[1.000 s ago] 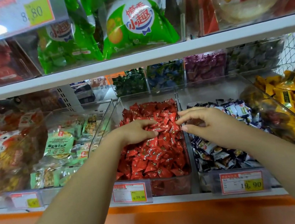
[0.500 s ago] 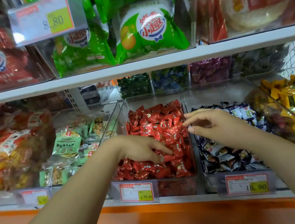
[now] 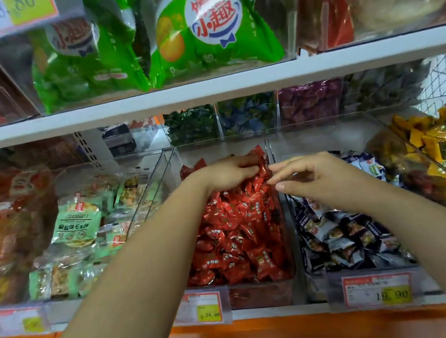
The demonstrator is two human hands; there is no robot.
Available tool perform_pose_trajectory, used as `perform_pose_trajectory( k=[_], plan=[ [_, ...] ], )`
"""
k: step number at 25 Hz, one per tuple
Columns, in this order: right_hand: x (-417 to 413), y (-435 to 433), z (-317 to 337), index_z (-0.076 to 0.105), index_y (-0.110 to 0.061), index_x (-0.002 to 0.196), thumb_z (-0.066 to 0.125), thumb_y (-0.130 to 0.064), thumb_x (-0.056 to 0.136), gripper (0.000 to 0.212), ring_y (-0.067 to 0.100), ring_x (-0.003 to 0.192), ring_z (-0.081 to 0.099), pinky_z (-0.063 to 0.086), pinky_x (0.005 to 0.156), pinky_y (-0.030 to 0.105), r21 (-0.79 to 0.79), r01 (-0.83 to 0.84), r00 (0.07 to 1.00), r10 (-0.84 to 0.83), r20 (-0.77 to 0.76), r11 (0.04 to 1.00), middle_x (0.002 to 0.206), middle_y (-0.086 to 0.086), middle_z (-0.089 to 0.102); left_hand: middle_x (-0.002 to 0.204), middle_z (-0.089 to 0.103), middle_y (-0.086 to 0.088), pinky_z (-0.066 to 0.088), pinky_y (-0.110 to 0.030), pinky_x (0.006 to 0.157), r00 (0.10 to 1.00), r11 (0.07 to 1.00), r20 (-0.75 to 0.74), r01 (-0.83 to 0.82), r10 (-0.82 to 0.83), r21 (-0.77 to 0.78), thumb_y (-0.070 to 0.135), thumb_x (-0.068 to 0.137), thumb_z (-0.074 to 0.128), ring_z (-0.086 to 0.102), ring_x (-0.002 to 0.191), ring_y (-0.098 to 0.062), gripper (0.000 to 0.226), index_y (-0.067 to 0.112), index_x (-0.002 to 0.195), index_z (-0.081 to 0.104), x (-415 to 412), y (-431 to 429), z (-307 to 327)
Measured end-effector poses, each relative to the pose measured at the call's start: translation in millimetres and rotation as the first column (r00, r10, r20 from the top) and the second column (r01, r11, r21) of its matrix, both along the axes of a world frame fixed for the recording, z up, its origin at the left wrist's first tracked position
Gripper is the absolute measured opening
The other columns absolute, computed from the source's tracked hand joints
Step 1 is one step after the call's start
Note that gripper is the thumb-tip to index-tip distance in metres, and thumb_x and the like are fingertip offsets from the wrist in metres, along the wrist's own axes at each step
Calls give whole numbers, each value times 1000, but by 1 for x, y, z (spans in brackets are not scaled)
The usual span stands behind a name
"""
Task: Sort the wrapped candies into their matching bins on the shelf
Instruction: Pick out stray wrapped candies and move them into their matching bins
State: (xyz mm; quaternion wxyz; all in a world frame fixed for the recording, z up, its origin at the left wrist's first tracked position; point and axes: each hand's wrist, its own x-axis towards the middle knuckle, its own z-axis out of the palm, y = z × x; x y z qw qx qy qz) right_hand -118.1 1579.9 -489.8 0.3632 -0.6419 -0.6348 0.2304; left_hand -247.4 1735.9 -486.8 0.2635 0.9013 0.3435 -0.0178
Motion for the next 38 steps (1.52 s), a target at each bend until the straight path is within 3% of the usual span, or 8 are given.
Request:
perform_pose_trajectory(
  k=[4, 8, 13, 20, 23, 28, 33, 38],
  plan=[
    [2, 1, -1, 69, -43, 90, 64, -29, 85, 16, -13, 105, 52, 43, 93, 15, -10, -12, 1000, 12, 25, 1000, 126, -19, 56, 149, 34, 5, 19, -32, 112, 973, 993, -212, 78, -95, -87, 40, 94, 49, 30, 137, -16, 48, 30, 140, 40, -1, 2, -4],
    [1, -1, 0, 70, -39, 91, 64, -27, 85, 15, -8, 108, 54, 45, 99, 26, -14, -7, 1000, 7, -14, 1000, 126, -20, 56, 145, 38, 9, 21, -21, 102, 932, 986, -333, 102, -141, -132, 30, 94, 51, 33, 135, -12, 44, 32, 138, 42, -25, -11, 1],
    [-2, -2, 1, 72, -36, 93, 63, -27, 86, 14, -6, 105, 57, 52, 91, 36, -29, 12, 1000, -13, -22, 999, 128, -19, 55, 149, 34, 9, 20, -31, 111, 889, 984, -425, 131, -171, -120, 28, 95, 50, 31, 136, -14, 41, 33, 136, 45, -51, -21, 6],
    [-1, -1, 1, 72, -35, 93, 63, -26, 86, 15, -8, 103, 57, 49, 95, 28, -34, 9, 999, -10, -32, 999, 129, -18, 55, 151, 29, 15, 17, -19, 105, 876, 969, -417, 195, -242, -152, 28, 95, 51, 27, 137, -7, 44, 31, 139, 42, -67, -27, 14],
    [0, 0, 0, 72, -36, 94, 63, -28, 86, 15, -7, 103, 58, 48, 95, 26, -38, 5, 1000, -6, -12, 999, 128, -20, 54, 146, 35, 18, 19, -24, 112, 870, 955, -407, 207, -280, -214, 31, 92, 55, 30, 134, -4, 44, 37, 135, 45, -72, -25, 24],
    [0, 1, 1, 70, -41, 91, 64, -29, 85, 15, -7, 106, 56, 44, 98, 23, -36, -3, 1000, 2, -5, 999, 126, -21, 55, 133, 51, 13, 33, -13, 92, 992, 987, -52, 107, -114, -123, 25, 95, 52, 48, 115, -3, 33, 35, 127, 54, -44, -16, 27],
    [0, 0, 1, 70, -38, 92, 64, -27, 85, 15, -7, 105, 56, 44, 96, 19, -25, -9, 1000, 9, -8, 1000, 128, -19, 55, 148, 36, 8, 20, -34, 114, 912, 967, -322, 249, -255, -60, 35, 97, 45, 31, 137, -14, 39, 31, 135, 47, -15, -13, -14],
    [0, -1, 0, 70, -38, 97, 62, -28, 86, 17, -11, 107, 53, 41, 91, 10, -36, -21, 1000, 21, -11, 999, 127, -21, 53, 147, 37, 7, 20, -35, 114, 881, 986, -443, 162, -162, -40, 29, 98, 41, 31, 137, -15, 36, 25, 132, 52, -35, -1, -13]
  ],
)
